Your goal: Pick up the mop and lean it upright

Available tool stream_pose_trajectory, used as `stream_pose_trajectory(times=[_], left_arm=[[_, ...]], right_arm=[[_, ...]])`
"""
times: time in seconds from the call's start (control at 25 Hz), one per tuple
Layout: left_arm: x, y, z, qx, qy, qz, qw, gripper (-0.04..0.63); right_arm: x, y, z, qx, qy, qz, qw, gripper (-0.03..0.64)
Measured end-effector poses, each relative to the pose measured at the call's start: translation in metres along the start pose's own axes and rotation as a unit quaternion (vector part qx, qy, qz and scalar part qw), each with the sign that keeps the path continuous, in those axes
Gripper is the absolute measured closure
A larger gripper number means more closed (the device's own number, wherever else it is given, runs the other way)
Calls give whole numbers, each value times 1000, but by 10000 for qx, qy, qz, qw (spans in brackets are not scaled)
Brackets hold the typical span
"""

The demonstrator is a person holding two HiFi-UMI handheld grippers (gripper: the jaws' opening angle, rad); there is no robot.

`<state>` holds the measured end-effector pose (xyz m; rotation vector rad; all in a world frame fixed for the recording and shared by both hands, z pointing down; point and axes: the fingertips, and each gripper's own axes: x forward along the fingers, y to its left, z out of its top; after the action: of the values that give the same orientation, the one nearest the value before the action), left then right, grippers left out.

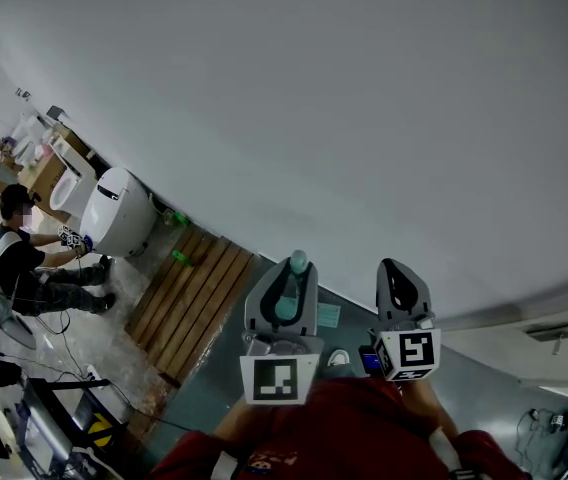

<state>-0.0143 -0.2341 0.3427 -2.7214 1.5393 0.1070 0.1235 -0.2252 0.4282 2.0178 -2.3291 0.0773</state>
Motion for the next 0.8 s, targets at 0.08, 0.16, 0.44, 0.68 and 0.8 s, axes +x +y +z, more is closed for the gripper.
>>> stream_pose_trajectory(times=[0.08, 0.16, 0.44, 0.68, 0.8], left_arm=[[-1, 0, 0, -18, -20, 4, 10000, 486], [0, -1, -2, -45, -25, 10, 10000, 486], [-1, -3, -5, -170, -1, 55, 9998, 485], [-2, -3, -7, -227, 1, 38, 9997, 485], [-2, -3, -8, -238, -14, 32, 9997, 485]], right_arm=[[-1, -1, -1, -4, 0, -4, 10000, 597], [-1, -2, -2, -1, 11, 1, 10000, 597], [-1, -5, -4, -17, -9, 29, 10000, 597], [0, -2, -2, -61, -48, 60, 10000, 597], [-1, -2, 0, -29, -63, 42, 10000, 597]])
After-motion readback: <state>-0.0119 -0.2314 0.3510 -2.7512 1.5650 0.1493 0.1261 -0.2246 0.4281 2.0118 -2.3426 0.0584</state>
